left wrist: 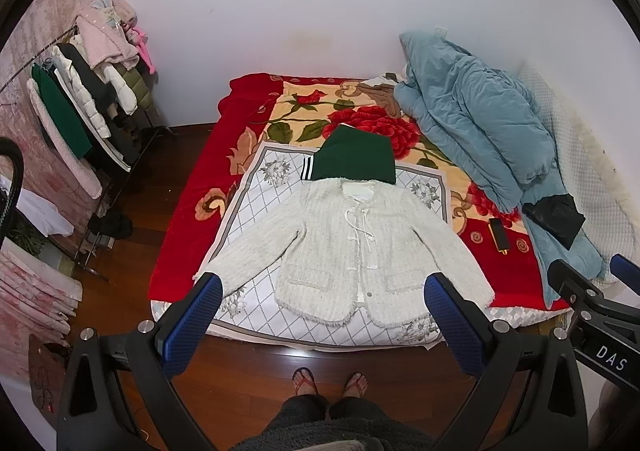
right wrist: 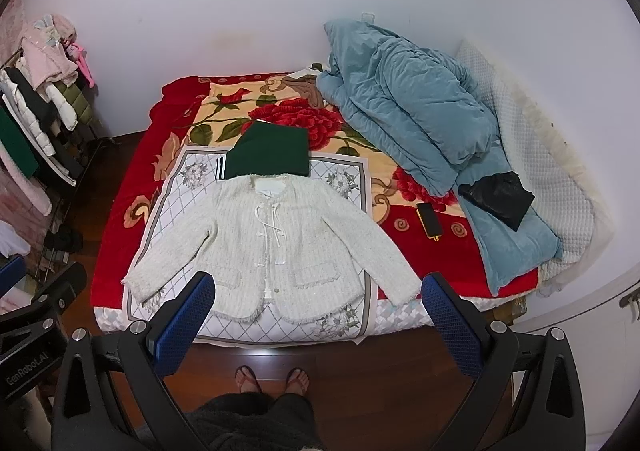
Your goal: Fold large clothes
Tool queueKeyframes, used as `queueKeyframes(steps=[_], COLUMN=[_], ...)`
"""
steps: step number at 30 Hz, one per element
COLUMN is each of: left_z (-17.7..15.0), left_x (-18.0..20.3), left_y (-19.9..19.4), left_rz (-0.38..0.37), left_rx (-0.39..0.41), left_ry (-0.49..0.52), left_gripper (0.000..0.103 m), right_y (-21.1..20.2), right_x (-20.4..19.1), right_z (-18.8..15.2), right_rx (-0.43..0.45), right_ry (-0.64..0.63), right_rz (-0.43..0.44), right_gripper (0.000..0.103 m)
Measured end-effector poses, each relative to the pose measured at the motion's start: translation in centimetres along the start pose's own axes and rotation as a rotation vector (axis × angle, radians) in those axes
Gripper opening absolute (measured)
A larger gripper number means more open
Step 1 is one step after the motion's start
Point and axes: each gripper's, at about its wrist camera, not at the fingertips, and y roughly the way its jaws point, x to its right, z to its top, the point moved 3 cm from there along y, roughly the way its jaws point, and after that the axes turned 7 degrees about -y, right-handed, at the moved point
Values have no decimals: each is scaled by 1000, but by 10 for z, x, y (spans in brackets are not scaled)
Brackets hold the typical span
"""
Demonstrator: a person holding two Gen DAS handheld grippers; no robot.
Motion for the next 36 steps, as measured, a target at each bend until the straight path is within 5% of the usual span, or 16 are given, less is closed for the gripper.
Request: queueKeyframes(steps=[36], left_z=[7], left_x=[-1], left_y=[3], left_rz=[-28], left_rx=[20], left_ry=[1], left_gripper=[103], right_y=[-6], right_x=[-2], right_z=[4], right_rx=[10], right_ry=[12], right_rz=[-10], right_gripper=[103])
